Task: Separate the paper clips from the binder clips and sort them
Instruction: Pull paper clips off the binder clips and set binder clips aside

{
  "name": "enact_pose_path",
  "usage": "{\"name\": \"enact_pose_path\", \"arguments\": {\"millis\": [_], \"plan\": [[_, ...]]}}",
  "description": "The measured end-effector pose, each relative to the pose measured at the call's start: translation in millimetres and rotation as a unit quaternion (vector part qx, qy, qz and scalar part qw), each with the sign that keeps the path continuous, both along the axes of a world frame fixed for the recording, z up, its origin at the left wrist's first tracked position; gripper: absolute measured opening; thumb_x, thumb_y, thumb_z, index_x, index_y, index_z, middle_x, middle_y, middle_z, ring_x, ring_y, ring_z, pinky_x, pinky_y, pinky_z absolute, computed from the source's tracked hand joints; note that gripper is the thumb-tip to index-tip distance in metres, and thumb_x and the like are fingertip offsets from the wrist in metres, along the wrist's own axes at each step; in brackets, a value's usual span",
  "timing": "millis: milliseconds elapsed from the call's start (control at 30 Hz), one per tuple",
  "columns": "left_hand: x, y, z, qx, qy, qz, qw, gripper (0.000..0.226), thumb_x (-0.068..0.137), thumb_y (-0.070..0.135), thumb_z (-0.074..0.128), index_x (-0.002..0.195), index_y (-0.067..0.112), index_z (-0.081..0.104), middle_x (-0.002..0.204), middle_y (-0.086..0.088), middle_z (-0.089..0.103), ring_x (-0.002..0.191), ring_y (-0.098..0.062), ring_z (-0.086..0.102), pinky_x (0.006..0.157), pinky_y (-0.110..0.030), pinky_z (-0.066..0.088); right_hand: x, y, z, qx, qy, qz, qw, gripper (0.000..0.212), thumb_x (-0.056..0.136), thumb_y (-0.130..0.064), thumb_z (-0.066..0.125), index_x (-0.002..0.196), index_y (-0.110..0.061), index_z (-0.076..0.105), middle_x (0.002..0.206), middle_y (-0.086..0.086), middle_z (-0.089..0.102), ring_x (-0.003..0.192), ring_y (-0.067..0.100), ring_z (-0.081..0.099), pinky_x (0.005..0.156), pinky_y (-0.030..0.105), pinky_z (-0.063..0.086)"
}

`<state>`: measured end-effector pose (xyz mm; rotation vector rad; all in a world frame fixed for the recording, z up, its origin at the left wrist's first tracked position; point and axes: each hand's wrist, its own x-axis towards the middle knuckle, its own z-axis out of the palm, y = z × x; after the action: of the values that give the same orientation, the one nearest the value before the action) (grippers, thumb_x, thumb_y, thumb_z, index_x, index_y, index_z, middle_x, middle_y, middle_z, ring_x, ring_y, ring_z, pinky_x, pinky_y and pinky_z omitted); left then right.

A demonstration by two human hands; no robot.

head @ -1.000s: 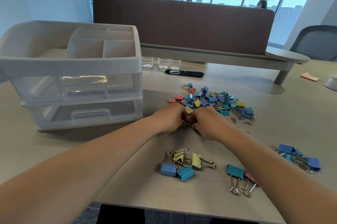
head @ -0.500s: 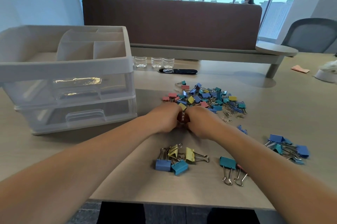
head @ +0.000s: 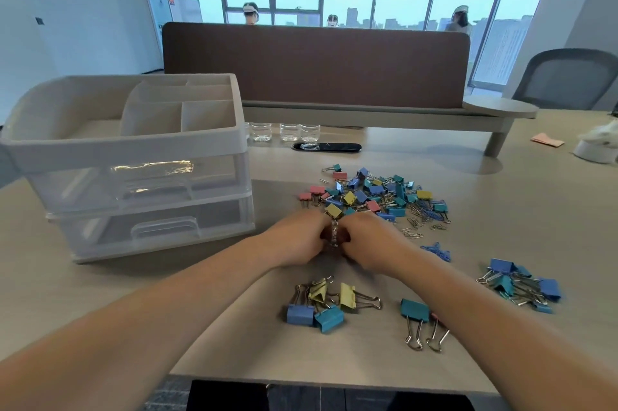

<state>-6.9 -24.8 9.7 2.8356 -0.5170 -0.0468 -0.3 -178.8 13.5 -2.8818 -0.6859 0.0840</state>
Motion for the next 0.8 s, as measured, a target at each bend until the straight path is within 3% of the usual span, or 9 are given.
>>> {"name": "enact_pose_path", "arguments": {"millis": [167,333,467,600,667,733,800], "plan": [[-8,6,3,-0.026,-0.007,-0.002,1.000,0.007,0.088,0.007,0.052,0.090,0.010,0.058,0.087,-0.005,0.059,0.080,-0.021,0.055,0.068,-0.034,0.043,-5,1,3,0.019,-0.013,-0.003,1.000,0.010,0.092,-0.014,0.054,0.088,-0.022,0.059,0.091,-0.002,0.061,0.082,0.016,0.060,0.076,0.035,0.055],[-9,16,25,-0.079,-0.040,0.004,0.996,0.006,0.088,0.014,0.063,0.084,0.016,0.059,0.090,-0.003,0.063,0.084,-0.021,0.059,0.072,-0.034,0.046,-5,7,23,0.052,-0.038,-0.001,0.998,0.007,0.093,-0.019,0.057,0.089,-0.020,0.063,0.085,-0.005,0.062,0.078,0.012,0.060,0.077,0.033,0.055],[-16,32,57,-0.099,-0.090,0.018,0.991,0.006,0.085,0.013,0.065,0.090,0.017,0.067,0.092,-0.004,0.068,0.088,-0.020,0.060,0.068,-0.026,0.040,-5,19,56,0.065,-0.047,0.027,0.996,0.005,0.094,-0.022,0.060,0.091,-0.023,0.064,0.087,-0.009,0.063,0.077,0.004,0.058,0.074,0.020,0.049],[-25,56,92,-0.114,-0.134,0.030,0.984,0.009,0.086,0.013,0.065,0.092,0.016,0.070,0.079,0.006,0.059,0.070,-0.010,0.054,0.056,-0.012,0.037,-8,41,96,0.081,-0.076,0.048,0.993,0.014,0.090,-0.022,0.065,0.080,-0.031,0.060,0.081,-0.016,0.057,0.074,0.001,0.053,0.062,0.015,0.038],[-31,69,113,-0.116,-0.145,0.036,0.982,0.008,0.086,0.014,0.067,0.092,0.014,0.072,0.077,0.005,0.061,0.062,-0.007,0.053,0.056,-0.016,0.040,-10,55,119,0.083,-0.096,0.068,0.990,0.015,0.088,-0.021,0.065,0.078,-0.030,0.060,0.077,-0.016,0.056,0.071,0.001,0.051,0.058,0.015,0.034],[-35,84,134,-0.125,-0.149,0.049,0.980,0.007,0.085,0.014,0.068,0.090,0.013,0.072,0.075,0.001,0.066,0.059,-0.008,0.057,0.055,-0.019,0.044,-11,71,140,0.091,-0.098,0.080,0.988,0.012,0.089,-0.020,0.065,0.078,-0.025,0.063,0.076,-0.012,0.058,0.068,0.003,0.054,0.058,0.016,0.038],[-37,99,153,-0.133,-0.152,0.068,0.977,0.005,0.085,0.013,0.068,0.089,0.013,0.071,0.069,0.002,0.065,0.054,-0.008,0.058,0.050,-0.015,0.042,-9,89,160,0.111,-0.088,0.085,0.986,0.009,0.088,-0.019,0.067,0.080,-0.021,0.067,0.077,-0.006,0.064,0.067,0.012,0.063,0.060,0.025,0.052]]}}
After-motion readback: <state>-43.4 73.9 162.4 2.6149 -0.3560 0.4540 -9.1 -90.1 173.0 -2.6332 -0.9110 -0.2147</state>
